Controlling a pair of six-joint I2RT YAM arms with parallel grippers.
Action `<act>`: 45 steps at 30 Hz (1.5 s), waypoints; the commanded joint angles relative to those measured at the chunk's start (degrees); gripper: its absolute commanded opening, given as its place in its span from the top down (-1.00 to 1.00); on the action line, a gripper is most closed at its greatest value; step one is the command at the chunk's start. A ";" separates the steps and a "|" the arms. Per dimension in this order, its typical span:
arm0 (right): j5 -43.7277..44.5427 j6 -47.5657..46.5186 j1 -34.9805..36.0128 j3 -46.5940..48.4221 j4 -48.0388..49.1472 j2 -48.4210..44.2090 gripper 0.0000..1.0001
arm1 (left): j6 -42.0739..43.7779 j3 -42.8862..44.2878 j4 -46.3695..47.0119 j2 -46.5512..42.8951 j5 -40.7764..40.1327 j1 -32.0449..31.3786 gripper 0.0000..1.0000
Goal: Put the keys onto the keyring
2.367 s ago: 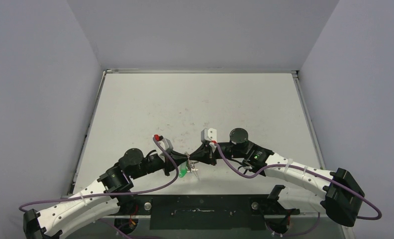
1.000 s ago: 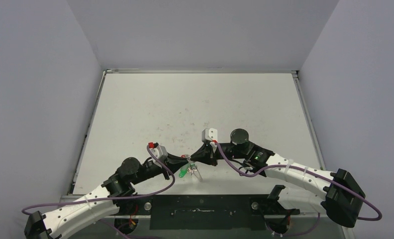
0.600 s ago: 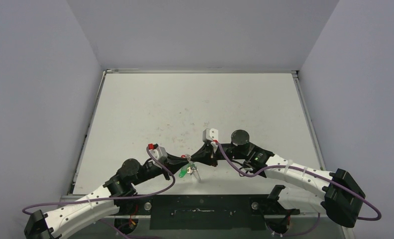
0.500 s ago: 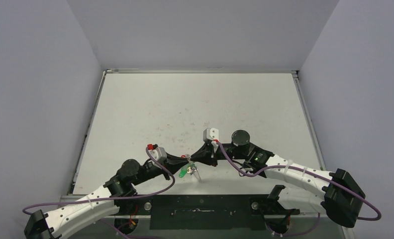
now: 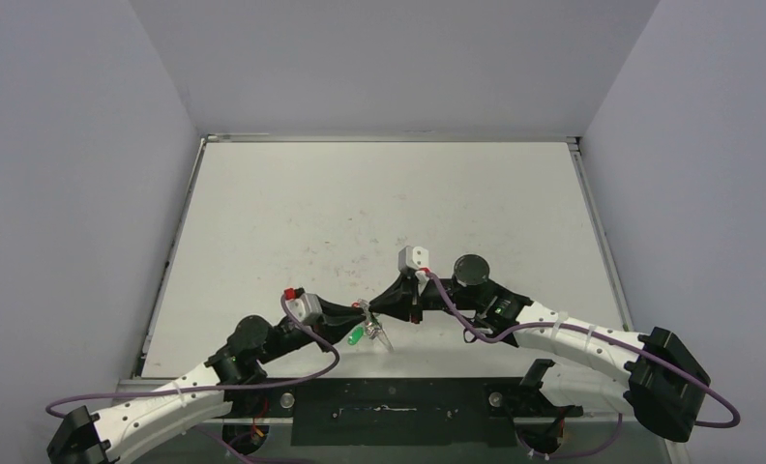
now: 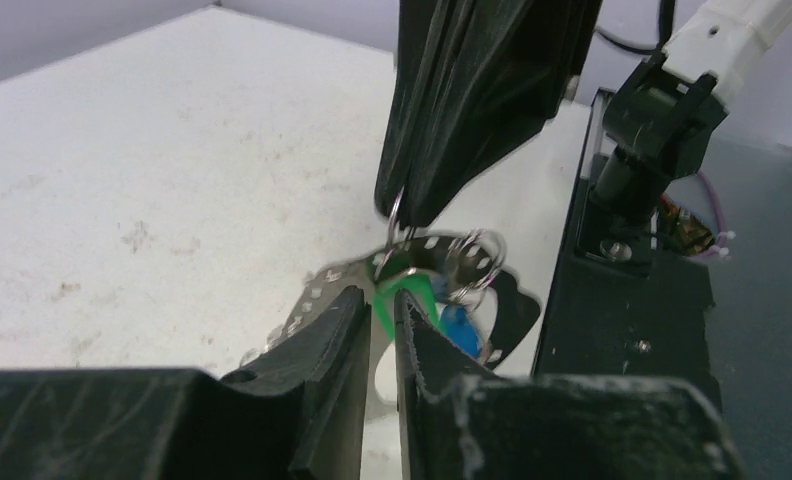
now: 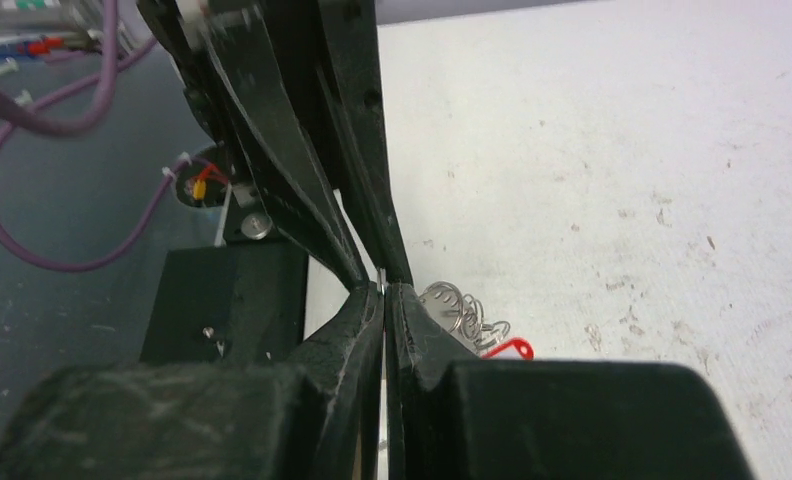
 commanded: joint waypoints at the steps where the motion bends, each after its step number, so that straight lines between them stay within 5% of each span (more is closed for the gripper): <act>1: -2.88 3.73 0.07 1.47 16.03 -2.42 1.00 | 4.32 -3.08 -3.64 -0.35 -0.60 0.19 0.66; 10: -2.79 5.28 0.03 0.70 18.55 -1.85 1.00 | 6.53 -1.55 -5.96 -5.02 0.99 0.10 0.37; 22: -2.45 4.06 0.03 0.44 16.71 -2.05 1.00 | 9.49 5.96 -19.16 -16.43 -1.00 0.11 0.26; 33: -2.88 4.31 0.07 0.63 16.28 -1.85 1.00 | 9.47 8.12 -4.93 -10.92 1.07 0.15 0.23; 45: -2.74 3.64 0.23 0.70 14.87 -2.03 1.00 | 9.54 10.38 4.75 -1.68 3.81 0.15 0.61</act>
